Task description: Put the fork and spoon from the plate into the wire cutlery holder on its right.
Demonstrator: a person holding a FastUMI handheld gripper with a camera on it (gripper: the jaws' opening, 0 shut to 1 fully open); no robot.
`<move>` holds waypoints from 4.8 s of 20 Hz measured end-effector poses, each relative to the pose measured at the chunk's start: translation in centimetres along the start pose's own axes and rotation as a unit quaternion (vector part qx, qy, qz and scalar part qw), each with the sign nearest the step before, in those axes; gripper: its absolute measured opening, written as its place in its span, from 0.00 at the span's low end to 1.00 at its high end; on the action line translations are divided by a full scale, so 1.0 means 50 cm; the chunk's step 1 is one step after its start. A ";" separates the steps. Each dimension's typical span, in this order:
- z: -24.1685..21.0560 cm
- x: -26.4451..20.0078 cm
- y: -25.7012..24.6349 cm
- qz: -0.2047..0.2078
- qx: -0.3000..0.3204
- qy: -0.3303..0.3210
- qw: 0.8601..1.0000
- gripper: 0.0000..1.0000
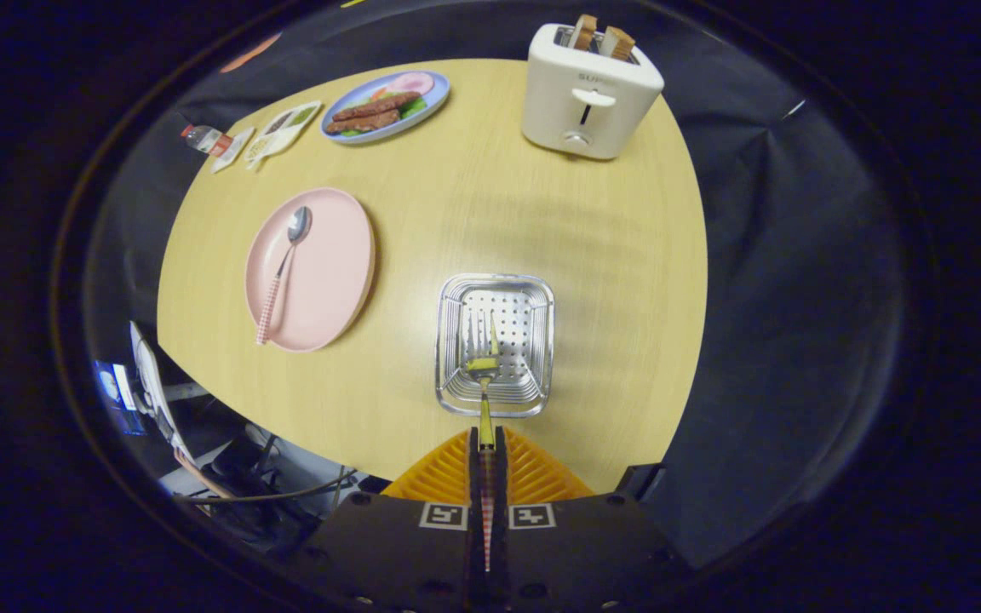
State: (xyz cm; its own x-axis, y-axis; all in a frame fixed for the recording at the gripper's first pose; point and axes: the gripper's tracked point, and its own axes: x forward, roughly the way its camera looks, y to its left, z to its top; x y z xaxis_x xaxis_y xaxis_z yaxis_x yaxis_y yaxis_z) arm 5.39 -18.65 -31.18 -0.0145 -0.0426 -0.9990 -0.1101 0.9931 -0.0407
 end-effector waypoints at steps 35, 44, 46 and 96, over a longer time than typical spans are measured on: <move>0.134 -0.125 0.251 -0.050 0.039 -0.213 0.975 0.71; 0.153 -0.116 0.421 -0.028 0.036 -0.313 0.949 0.96; 0.152 -0.090 0.441 -0.024 0.054 -0.317 0.947 0.97; 0.132 0.083 0.449 0.007 0.064 -0.292 0.954 0.03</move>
State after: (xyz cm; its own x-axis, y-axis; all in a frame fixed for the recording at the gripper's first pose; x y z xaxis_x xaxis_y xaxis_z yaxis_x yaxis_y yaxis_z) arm 9.42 4.20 -36.38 0.5459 0.0013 -0.8379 0.0097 0.9999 0.0078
